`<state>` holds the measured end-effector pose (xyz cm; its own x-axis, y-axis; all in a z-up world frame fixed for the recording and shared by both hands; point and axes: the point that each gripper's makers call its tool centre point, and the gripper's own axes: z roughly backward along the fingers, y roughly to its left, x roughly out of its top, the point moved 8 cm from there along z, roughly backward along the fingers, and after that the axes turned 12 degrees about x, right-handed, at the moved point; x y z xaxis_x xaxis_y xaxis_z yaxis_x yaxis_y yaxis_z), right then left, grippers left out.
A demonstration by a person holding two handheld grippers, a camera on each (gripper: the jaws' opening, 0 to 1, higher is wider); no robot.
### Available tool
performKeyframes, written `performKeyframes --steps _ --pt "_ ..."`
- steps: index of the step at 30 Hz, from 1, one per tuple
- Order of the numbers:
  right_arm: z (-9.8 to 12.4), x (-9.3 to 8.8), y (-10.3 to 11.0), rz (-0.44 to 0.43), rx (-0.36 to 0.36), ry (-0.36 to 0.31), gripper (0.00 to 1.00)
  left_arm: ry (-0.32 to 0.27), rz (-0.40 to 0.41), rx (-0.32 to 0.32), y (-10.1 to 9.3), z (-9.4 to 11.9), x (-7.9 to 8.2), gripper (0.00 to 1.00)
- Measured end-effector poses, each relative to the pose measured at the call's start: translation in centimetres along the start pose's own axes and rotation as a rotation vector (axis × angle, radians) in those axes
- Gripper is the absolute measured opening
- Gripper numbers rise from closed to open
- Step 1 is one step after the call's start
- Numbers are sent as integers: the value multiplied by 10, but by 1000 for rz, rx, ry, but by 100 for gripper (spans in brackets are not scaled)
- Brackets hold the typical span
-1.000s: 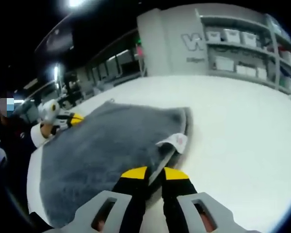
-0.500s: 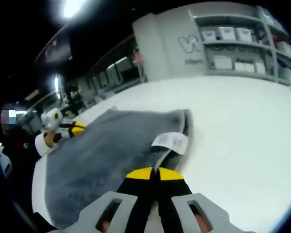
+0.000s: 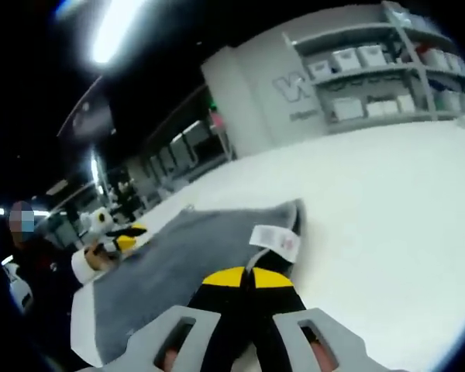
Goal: Open the folded towel by lifting each exposed corner and separating the folded layers until the towel lies flat within the target outline without major curled edges
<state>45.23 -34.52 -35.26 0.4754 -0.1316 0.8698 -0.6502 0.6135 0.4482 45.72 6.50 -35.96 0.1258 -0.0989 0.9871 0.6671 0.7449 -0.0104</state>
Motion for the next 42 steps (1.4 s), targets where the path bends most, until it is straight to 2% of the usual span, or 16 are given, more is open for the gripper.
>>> performKeyframes --steps 6,9,10,12,13,16,18,20,21,22,24,27,29,32,38,42 --pt "-3 -2 1 21 -12 24 0 12 20 0 0 -4 -4 35" --pt "-4 -2 8 26 14 6 0 -1 86 -28 -3 -5 -2 40" --pt "-7 -5 11 28 23 3 0 -5 167 -71 -7 -3 3 33" --pt "-10 -14 11 67 25 87 0 -34 215 -122 -14 1 8 25" --pt "-12 -16 9 112 -9 111 0 -50 234 -120 -13 0 11 29" --pt "-14 -19 11 115 -6 122 0 -28 267 -156 -16 2 14 38" --pt "-17 -23 14 66 49 113 2 -41 271 -155 -15 5 15 39" --pt "-21 -28 9 68 19 142 10 -46 287 -155 -13 5 16 40" --pt "-22 -30 7 89 6 165 11 -60 308 -151 -10 5 17 41" --pt "-24 -28 7 117 21 146 10 -67 324 -148 -9 4 18 42" --pt "-23 -27 8 104 22 153 9 -67 342 -140 -3 0 20 43" --pt "-25 -26 6 102 11 150 0 -72 347 -130 -2 -1 18 46" --pt "-25 -26 2 69 7 139 0 -60 338 -122 -1 -1 17 49" --pt "-24 -21 2 42 3 121 0 -92 307 -148 -1 5 20 47" --pt "-33 -7 20 203 -36 123 0 -77 274 -155 -8 4 19 48" --pt "-45 -1 32 222 -64 93 0 -102 288 -164 -16 10 24 52"
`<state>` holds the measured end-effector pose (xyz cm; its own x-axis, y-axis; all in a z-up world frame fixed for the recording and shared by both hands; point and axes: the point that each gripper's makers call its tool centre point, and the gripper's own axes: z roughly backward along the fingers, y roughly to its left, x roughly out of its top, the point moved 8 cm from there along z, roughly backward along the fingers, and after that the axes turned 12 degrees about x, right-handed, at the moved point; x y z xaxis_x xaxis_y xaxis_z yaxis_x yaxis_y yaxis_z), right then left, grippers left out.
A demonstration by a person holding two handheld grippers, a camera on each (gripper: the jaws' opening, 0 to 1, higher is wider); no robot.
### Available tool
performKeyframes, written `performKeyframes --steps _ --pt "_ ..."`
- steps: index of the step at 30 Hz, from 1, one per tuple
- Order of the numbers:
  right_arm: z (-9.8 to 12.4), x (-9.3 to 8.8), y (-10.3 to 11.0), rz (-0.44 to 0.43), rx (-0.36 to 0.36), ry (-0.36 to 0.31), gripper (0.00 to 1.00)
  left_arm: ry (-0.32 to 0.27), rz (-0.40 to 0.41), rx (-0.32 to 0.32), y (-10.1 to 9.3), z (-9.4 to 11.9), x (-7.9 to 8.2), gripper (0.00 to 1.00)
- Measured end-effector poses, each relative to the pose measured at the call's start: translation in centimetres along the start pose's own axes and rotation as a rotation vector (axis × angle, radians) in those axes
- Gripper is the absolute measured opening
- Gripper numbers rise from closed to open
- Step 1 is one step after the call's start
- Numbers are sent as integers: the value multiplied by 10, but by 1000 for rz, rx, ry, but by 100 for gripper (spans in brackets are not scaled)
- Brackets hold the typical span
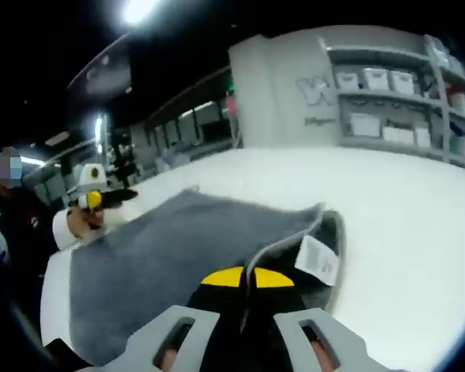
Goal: Open the folded towel by lifting each exposed corner and separating the folded layers until the towel lies flat within the target outline without major curled edges
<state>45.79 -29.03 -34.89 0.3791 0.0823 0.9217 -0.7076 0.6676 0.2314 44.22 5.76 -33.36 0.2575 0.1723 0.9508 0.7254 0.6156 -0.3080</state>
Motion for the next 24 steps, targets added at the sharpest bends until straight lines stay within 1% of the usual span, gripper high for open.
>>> performKeyframes --steps 1,2,4,7,9,11,12,14,15,16,17,19,20,21,23,24 --pt "-4 2 3 -14 1 -24 0 -7 -12 5 0 1 1 53" --pt "-6 4 6 -17 3 -31 0 -9 -30 20 -1 0 0 56" --pt "-10 8 11 3 0 -45 0 -6 -44 29 -2 0 -2 66" --pt "-12 13 16 42 -24 -62 0 4 -30 35 -4 0 -4 77" --pt "-12 15 18 78 -54 -58 0 -16 -16 41 -4 1 -3 83" --pt "-14 17 19 113 -91 -44 0 -26 4 35 -3 2 -2 82" --pt "-15 18 21 132 -122 -38 0 -28 13 33 -3 2 -2 82" --pt "-16 19 23 164 -168 -7 0 -33 32 30 -2 2 -2 83" --pt "-17 20 25 199 -192 13 0 -28 33 32 -2 2 -3 83" --pt "-17 20 25 210 -199 19 0 -24 30 33 -2 2 -4 82" --pt "-18 21 28 233 -224 31 0 -23 25 32 -2 3 -4 81" --pt "-19 21 31 250 -261 56 0 -19 29 26 -3 3 -5 78" --pt "-21 19 37 280 -289 82 0 -21 32 22 -4 3 -5 77" --pt "-22 19 40 307 -308 96 0 -23 37 18 -4 3 -5 75" --pt "-27 20 46 361 -326 108 0 -17 33 25 -4 4 -6 73" --pt "-28 20 48 365 -326 111 0 -17 28 27 -4 4 -6 73"
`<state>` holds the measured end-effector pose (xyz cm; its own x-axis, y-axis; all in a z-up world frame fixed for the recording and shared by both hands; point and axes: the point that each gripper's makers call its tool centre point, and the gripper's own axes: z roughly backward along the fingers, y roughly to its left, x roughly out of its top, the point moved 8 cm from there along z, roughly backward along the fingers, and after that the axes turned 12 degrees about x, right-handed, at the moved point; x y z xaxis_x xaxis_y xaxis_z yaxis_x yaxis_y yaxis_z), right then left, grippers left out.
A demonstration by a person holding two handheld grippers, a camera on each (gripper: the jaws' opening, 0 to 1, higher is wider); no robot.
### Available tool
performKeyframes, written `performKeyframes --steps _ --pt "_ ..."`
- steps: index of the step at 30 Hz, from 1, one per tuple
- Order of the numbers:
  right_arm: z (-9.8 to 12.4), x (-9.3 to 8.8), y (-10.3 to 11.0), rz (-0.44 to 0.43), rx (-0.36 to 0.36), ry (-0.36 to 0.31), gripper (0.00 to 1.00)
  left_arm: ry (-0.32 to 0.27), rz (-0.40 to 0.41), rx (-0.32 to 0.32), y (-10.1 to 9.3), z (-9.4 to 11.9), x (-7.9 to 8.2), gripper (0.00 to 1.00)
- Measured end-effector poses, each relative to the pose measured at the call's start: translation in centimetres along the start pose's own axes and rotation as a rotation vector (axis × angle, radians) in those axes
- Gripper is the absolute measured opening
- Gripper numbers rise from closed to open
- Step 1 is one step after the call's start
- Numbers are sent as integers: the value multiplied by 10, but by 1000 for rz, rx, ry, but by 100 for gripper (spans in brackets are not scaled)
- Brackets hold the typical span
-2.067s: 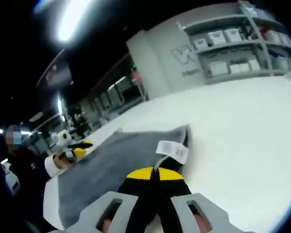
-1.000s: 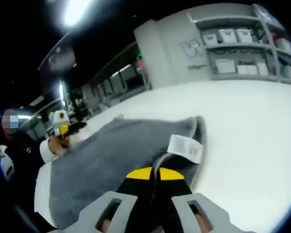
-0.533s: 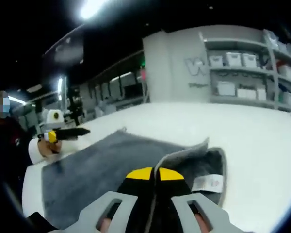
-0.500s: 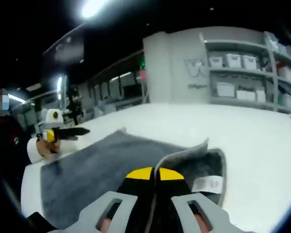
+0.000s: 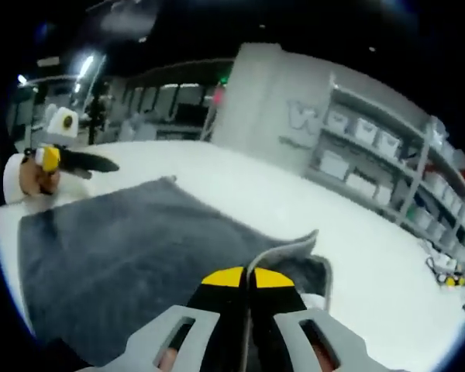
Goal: Open the folded towel by lifting each exposed corner and separating the folded layers until the towel lies flat within the target outline without major curled edges
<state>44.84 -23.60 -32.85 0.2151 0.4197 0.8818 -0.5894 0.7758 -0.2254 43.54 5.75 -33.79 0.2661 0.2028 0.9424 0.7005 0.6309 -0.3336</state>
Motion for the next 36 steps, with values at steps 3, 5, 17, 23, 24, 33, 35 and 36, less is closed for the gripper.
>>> performKeyframes --steps 3,5,17,23,24,33,35,36 --pt "-2 4 6 18 -2 -1 0 5 -3 -1 0 1 -1 71" --pt "-3 5 8 17 -1 -11 0 9 2 1 0 2 -1 69" --pt "-7 9 25 93 5 6 0 5 39 11 1 4 -2 64" --pt "-8 11 33 125 3 8 0 -3 52 21 2 6 -2 62" --pt "-8 11 36 133 3 7 0 -6 56 26 3 6 -2 62" --pt "-14 18 54 212 3 -4 0 -13 76 36 4 7 -2 62" --pt "-13 20 57 218 1 -22 0 -12 76 37 4 7 -2 62" --pt "-13 21 59 219 2 -27 0 -10 77 37 4 7 -2 62"
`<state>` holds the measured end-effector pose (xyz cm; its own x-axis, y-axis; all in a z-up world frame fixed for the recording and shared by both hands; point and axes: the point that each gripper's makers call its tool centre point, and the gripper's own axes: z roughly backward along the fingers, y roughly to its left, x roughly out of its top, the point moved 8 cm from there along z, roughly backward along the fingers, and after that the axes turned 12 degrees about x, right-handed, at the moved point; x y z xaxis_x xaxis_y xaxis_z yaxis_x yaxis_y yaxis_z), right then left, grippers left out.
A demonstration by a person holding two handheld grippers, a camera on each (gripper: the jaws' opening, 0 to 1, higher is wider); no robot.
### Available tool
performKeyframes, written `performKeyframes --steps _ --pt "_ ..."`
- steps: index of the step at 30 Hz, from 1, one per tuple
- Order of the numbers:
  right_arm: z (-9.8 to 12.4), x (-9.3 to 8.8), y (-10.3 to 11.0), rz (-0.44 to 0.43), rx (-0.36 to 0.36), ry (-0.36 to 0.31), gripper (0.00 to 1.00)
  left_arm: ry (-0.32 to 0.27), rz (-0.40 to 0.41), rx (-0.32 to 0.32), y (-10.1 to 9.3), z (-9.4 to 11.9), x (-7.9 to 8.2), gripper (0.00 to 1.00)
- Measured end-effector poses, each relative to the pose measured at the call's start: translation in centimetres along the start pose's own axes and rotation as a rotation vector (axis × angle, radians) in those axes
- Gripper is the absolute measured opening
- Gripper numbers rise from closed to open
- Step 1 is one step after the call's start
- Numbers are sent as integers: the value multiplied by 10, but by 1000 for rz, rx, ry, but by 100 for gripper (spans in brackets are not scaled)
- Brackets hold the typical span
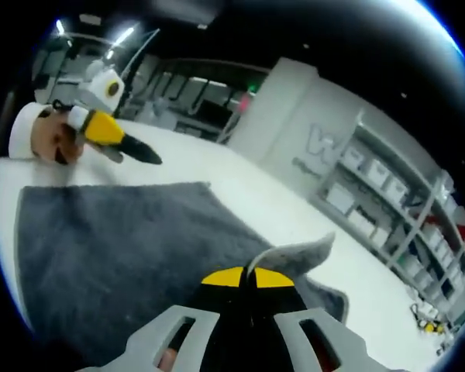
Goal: Open the folded towel by lifting each exposed corner and separating the folded layers until the towel lies flat within the target outline without major curled edges
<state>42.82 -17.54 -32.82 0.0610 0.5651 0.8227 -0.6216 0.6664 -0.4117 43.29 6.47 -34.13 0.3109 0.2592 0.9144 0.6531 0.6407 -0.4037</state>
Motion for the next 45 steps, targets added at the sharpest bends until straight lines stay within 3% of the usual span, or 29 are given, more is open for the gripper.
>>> performKeyframes --steps 7,11,22,23,27,34,38,45 --pt "-2 7 10 48 -11 -13 0 1 8 -8 -1 -1 0 61" --pt "-2 12 16 70 -17 -32 0 -5 72 -29 0 -1 0 61" --pt "-8 28 38 156 -19 -79 0 -4 43 -10 3 -5 1 59" --pt "-8 29 39 161 -18 -81 0 -7 -5 7 5 -7 3 59" --pt "-6 33 44 172 -17 -92 0 -10 -33 16 5 -9 5 58" --pt "-11 35 58 217 1 -75 0 0 -2 10 13 -14 8 56" --pt "-16 36 71 285 19 -43 0 -8 -11 12 15 -13 13 56" --pt "-22 41 89 331 47 -35 0 10 6 1 10 -13 8 52"
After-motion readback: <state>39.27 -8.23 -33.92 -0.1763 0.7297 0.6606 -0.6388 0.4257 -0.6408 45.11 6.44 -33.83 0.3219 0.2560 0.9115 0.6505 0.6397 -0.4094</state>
